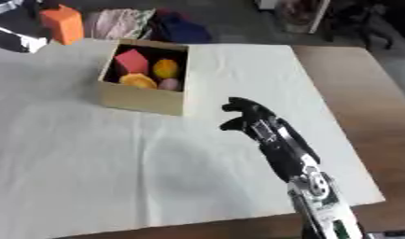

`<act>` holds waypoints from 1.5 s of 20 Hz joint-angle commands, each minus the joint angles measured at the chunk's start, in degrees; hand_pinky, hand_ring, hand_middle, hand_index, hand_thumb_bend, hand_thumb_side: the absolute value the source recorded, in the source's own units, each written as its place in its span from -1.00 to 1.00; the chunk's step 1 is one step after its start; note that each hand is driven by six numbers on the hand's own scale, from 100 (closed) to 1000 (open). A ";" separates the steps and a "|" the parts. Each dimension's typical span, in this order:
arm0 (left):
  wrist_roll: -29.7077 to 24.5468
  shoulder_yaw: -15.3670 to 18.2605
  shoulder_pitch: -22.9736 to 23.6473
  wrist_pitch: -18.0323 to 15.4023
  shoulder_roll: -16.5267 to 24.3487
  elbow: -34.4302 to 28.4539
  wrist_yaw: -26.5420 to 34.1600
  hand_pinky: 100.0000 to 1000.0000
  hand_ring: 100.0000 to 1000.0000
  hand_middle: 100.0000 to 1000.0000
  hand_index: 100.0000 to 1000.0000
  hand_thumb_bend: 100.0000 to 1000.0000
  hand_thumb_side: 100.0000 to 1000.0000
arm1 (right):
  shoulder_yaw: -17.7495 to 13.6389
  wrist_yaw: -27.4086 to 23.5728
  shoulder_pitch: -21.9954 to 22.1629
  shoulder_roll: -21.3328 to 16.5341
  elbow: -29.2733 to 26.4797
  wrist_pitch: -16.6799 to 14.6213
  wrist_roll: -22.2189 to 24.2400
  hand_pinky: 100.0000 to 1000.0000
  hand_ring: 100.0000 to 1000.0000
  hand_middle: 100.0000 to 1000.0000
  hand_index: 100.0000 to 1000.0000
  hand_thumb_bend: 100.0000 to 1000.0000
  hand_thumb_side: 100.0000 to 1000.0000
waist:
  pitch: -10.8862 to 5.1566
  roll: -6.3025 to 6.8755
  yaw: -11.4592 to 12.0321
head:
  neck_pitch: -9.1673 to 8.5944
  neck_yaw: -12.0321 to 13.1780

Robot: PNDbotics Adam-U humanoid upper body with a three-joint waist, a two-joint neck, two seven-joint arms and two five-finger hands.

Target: Pick up objects on the table and place them in the box.

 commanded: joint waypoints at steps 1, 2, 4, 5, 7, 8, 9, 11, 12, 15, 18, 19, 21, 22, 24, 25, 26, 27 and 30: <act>-0.81 -0.53 -2.12 -0.52 -2.74 0.37 -1.10 0.27 -0.04 0.16 0.47 -1.00 -0.75 | 0.23 -0.12 -0.59 -0.08 -0.53 -0.08 0.53 0.61 0.32 0.58 0.75 -1.00 0.61 | -1.20 0.21 -0.41 | 0.05 0.91; -0.71 -0.61 -2.26 -0.56 -3.92 0.85 -1.75 0.29 -0.01 0.19 0.51 -0.97 -0.74 | 0.34 -0.18 -0.64 0.09 -0.55 -0.05 0.65 0.61 0.32 0.58 0.75 -1.00 0.61 | -1.15 0.18 -0.68 | 0.07 1.31; -0.39 -0.73 -2.30 -0.52 -5.78 1.90 -3.57 0.33 0.04 0.26 0.57 -0.90 -0.73 | 0.50 -0.30 -0.71 0.30 -0.57 0.01 0.85 0.61 0.32 0.58 0.75 -1.00 0.61 | -1.08 0.06 -1.15 | 0.04 1.80; -0.12 -0.69 -2.25 -0.38 -6.58 2.55 -4.65 0.33 0.05 0.27 0.57 -0.89 -0.73 | 0.56 -0.34 -0.72 0.35 -0.57 0.03 0.92 0.62 0.32 0.58 0.75 -1.00 0.61 | -1.05 -0.01 -1.34 | 0.02 2.00; 0.71 -0.47 -2.05 -0.09 -7.80 3.82 -6.73 0.34 0.06 0.28 0.58 -0.87 -0.73 | 0.59 -0.42 -0.72 0.45 -0.56 0.06 0.99 0.62 0.32 0.58 0.75 -1.00 0.61 | -0.98 -0.10 -1.63 | -0.07 2.29; 1.30 -0.32 -1.92 0.09 -8.24 4.34 -7.59 0.37 0.10 0.32 0.61 -0.82 -0.73 | 0.61 -0.45 -0.71 0.48 -0.56 0.08 1.01 0.62 0.32 0.58 0.75 -1.00 0.61 | -0.94 -0.12 -1.71 | -0.09 2.37; 1.99 -0.23 -1.77 0.29 -8.55 4.75 -8.32 0.37 0.11 0.33 0.61 -0.82 -0.73 | 0.64 -0.47 -0.71 0.51 -0.56 0.09 1.05 0.62 0.32 0.58 0.75 -1.00 0.61 | -0.89 -0.13 -1.75 | -0.10 2.38; 3.44 -0.15 -1.55 0.68 -8.77 5.18 -9.46 0.41 0.19 0.41 0.66 -0.69 -0.74 | 0.62 -0.49 -0.66 0.55 -0.57 0.10 1.08 0.62 0.32 0.58 0.75 -1.00 0.62 | -0.81 -0.13 -1.76 | -0.11 2.28; 4.28 -0.08 -1.51 0.98 -8.79 5.25 -9.91 0.43 0.22 0.44 0.69 -0.61 -0.76 | 0.60 -0.50 -0.62 0.55 -0.57 0.11 1.07 0.62 0.32 0.58 0.75 -1.00 0.62 | -0.79 -0.15 -1.76 | -0.07 2.24; 7.11 0.07 -1.48 2.05 -8.63 4.94 -10.71 0.45 0.25 0.47 0.72 -0.51 -0.80 | 0.55 -0.49 -0.54 0.55 -0.56 0.10 1.07 0.62 0.32 0.58 0.75 -1.00 0.62 | -0.79 -0.18 -1.67 | -0.02 2.13; 9.47 0.13 -1.32 2.48 -7.97 3.91 -9.51 0.44 0.25 0.48 0.73 -0.63 -0.87 | 0.45 -0.47 -0.55 0.49 -0.57 0.07 1.04 0.62 0.32 0.58 0.75 -1.00 0.61 | -0.85 -0.17 -1.31 | -0.18 1.82; 10.06 0.07 -1.14 2.38 -7.45 3.12 -8.21 0.44 0.25 0.47 0.72 -0.66 -0.88 | 0.38 -0.46 -0.53 0.44 -0.58 0.05 0.99 0.62 0.32 0.58 0.75 -1.00 0.61 | -0.85 -0.14 -1.16 | -0.24 1.66; 10.73 -0.01 -0.43 2.10 -5.84 0.56 -4.16 0.41 0.19 0.42 0.69 -0.85 -0.92 | 0.15 -0.38 -0.46 0.28 -0.58 0.01 0.83 0.62 0.32 0.58 0.75 -1.00 0.61 | -0.85 -0.01 -0.82 | -0.32 1.20; 10.70 0.09 0.16 2.28 -4.82 -1.13 -1.33 0.39 0.16 0.39 0.67 -1.00 -0.92 | 0.01 -0.33 -0.40 0.15 -0.56 0.00 0.71 0.62 0.32 0.58 0.75 -1.00 0.62 | -0.85 0.07 -0.59 | -0.29 0.92; 9.96 0.73 1.67 3.76 -2.67 -4.89 5.78 0.37 0.14 0.35 0.66 -1.00 -0.90 | -0.20 -0.19 -0.38 -0.04 -0.56 -0.04 0.49 0.62 0.32 0.58 0.75 -1.00 0.61 | -0.87 0.24 -0.07 | -0.33 0.43; 9.47 1.23 2.51 4.92 -1.51 -7.02 9.66 0.36 0.13 0.33 0.65 -1.00 -0.88 | -0.28 -0.13 -0.39 -0.11 -0.56 -0.06 0.41 0.62 0.32 0.58 0.75 -1.00 0.61 | -0.90 0.32 0.23 | -0.36 0.19; 8.87 1.65 3.34 6.24 -0.43 -9.18 13.41 0.35 0.11 0.31 0.64 -1.00 -0.83 | -0.33 -0.08 -0.40 -0.16 -0.57 -0.07 0.35 0.62 0.32 0.58 0.75 -1.00 0.61 | -0.93 0.37 0.45 | -0.41 -0.02; 8.51 2.44 4.48 7.75 0.78 -11.70 17.69 0.34 0.10 0.29 0.63 -1.00 -0.76 | -0.42 -0.03 -0.37 -0.25 -0.57 -0.09 0.28 0.62 0.32 0.58 0.75 -1.00 0.61 | -0.98 0.43 0.77 | -0.48 -0.32; 7.70 4.81 8.41 12.72 4.17 -19.96 29.99 0.32 0.08 0.26 0.61 -1.00 -0.53 | -0.68 0.10 -0.27 -0.51 -0.54 -0.14 0.02 0.62 0.32 0.58 0.75 -1.00 0.61 | -1.10 0.54 1.45 | -0.62 -0.95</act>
